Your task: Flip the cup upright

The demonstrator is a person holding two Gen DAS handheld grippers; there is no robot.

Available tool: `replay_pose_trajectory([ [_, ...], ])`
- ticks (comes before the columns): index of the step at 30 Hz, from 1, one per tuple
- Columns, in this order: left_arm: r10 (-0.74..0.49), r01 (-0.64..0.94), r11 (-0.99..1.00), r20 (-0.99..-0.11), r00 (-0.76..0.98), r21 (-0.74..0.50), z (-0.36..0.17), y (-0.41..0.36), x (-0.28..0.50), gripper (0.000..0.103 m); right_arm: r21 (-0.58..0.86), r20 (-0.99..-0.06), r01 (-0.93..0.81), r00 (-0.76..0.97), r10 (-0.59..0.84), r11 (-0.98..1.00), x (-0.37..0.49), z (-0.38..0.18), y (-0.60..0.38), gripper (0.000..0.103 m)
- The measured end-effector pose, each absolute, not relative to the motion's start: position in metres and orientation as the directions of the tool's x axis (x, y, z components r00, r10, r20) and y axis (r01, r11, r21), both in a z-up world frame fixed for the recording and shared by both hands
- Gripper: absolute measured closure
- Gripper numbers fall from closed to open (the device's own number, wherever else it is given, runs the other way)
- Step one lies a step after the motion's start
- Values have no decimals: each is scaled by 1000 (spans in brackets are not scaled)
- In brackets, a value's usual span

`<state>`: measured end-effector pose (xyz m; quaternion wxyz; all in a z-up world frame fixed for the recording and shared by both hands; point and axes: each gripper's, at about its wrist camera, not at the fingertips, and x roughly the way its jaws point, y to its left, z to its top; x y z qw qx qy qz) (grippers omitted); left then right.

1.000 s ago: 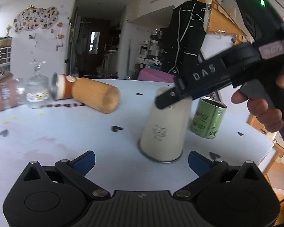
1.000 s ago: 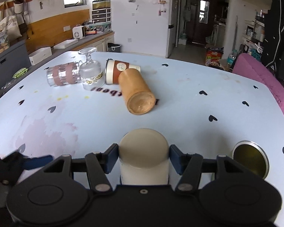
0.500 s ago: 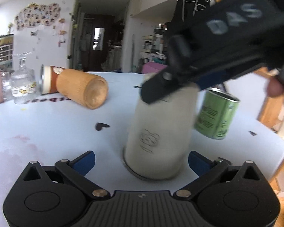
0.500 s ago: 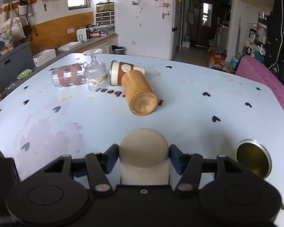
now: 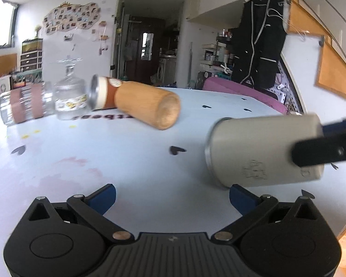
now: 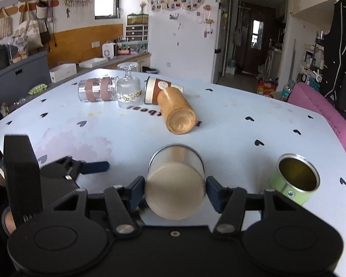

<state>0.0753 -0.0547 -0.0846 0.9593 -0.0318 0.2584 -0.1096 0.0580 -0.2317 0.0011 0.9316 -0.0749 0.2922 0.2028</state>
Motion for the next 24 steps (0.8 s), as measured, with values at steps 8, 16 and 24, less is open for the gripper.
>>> replay_pose_trajectory([
  [8, -431, 207, 869, -484, 761, -449, -64, -9, 73, 6, 10, -562, -394, 758, 330, 919, 38, -21, -243, 44],
  [16, -662, 211, 691, -489, 567, -691, -68, -34, 96, 22, 34, -591, -363, 744, 311, 931, 26, -51, -244, 44],
  [24, -683, 140, 653, -499, 534, -744, -79, -64, 119, 24, 23, -542, -335, 787, 294, 942, 16, -58, -244, 44],
])
